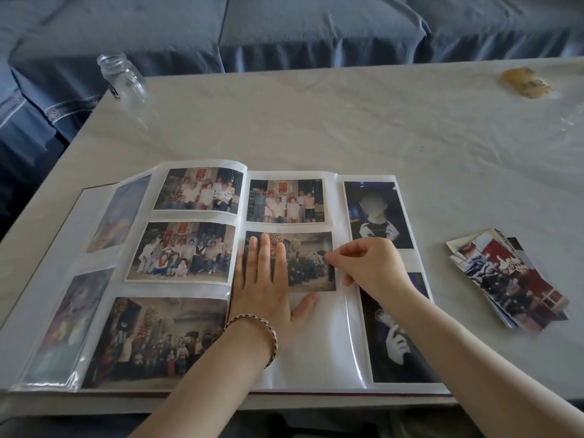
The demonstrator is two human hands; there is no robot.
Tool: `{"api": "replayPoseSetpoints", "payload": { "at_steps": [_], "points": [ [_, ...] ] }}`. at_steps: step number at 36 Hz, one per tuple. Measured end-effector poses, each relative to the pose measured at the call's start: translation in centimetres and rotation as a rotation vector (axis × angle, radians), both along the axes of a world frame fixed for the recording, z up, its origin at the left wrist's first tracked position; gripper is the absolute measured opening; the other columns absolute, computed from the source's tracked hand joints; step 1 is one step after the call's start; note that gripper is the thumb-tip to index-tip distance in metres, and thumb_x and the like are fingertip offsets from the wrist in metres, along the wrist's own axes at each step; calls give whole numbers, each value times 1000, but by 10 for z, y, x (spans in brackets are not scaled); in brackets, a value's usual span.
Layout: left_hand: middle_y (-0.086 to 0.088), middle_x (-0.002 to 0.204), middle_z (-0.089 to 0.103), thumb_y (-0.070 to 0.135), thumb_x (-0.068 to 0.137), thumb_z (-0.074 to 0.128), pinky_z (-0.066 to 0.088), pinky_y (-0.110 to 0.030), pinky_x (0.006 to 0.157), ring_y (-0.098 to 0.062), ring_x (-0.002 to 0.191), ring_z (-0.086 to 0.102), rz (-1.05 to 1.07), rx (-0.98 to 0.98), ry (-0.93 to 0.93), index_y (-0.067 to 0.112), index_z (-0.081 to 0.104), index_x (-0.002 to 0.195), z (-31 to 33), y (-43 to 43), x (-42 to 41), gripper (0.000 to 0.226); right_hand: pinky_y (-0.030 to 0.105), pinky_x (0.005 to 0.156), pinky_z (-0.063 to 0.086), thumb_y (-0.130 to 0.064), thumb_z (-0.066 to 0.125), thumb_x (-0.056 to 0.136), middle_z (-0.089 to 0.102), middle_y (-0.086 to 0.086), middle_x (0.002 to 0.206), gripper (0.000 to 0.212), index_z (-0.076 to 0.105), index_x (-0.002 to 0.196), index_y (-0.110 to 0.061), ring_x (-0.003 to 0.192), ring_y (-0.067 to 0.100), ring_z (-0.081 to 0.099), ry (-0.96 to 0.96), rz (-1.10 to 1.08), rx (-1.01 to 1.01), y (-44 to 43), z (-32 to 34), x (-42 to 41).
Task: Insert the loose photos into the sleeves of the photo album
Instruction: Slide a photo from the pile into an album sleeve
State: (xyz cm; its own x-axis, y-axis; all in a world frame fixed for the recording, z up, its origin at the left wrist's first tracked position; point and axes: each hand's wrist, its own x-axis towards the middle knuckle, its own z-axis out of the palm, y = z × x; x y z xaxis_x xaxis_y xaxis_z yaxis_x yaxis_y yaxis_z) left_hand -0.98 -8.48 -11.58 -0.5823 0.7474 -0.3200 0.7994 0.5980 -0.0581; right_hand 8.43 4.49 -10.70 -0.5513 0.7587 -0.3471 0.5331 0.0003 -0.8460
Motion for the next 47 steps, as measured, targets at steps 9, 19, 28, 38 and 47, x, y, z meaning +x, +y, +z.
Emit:
{"api": "replayPoseSetpoints", "payload": {
  "at_steps": [9, 19, 28, 38, 47],
  "points": [
    [-13, 151, -32, 69, 88, 12, -23, -38, 106, -25, 133, -36, 1, -6, -5, 10, -27, 143, 1, 0, -1, 90, 6, 47, 42, -19, 72, 81, 64, -10, 65, 11, 66, 72, -24, 47, 2, 54, 35, -54, 193, -8, -9, 1],
    [-11, 128, -47, 70, 87, 12, -25, -35, 103, -24, 120, -43, 30, -18, -56, 7, -28, 142, 2, 1, 0, 93, 4, 57, 44, -18, 70, 82, 64, -14, 70, 6, 75, 86, -18, 57, 1, 56, 63, -48, 354, -12, -18, 4],
    [-16, 143, -41, 76, 68, -15, -26, -38, 102, -28, 125, -41, 10, 0, -47, 10, -28, 142, -3, 0, 0, 100, 6, 51, 44, -17, 69, 83, 60, -18, 71, 2, 70, 84, -16, 60, -9, 55, 86, 24, 310, -6, -16, 4],
    [-13, 129, -48, 74, 49, -34, -26, -40, 102, -29, 122, -43, -31, 10, -40, 19, -30, 142, -7, -1, -1, 108, 12, 47, 45, -19, 67, 85, 67, -4, 72, 25, 56, 106, -15, 39, 0, 52, 81, -39, -87, 2, -7, 2],
    [-11, 124, -54, 65, 35, -52, -27, -40, 102, -27, 121, -45, -45, 4, -47, 22, -39, 136, -7, -2, -1, 111, 6, 46, 39, -20, 69, 84, 63, -8, 58, 28, 61, 110, -15, 41, -1, 54, -5, -20, 48, 2, -8, 9]
  ]
}}
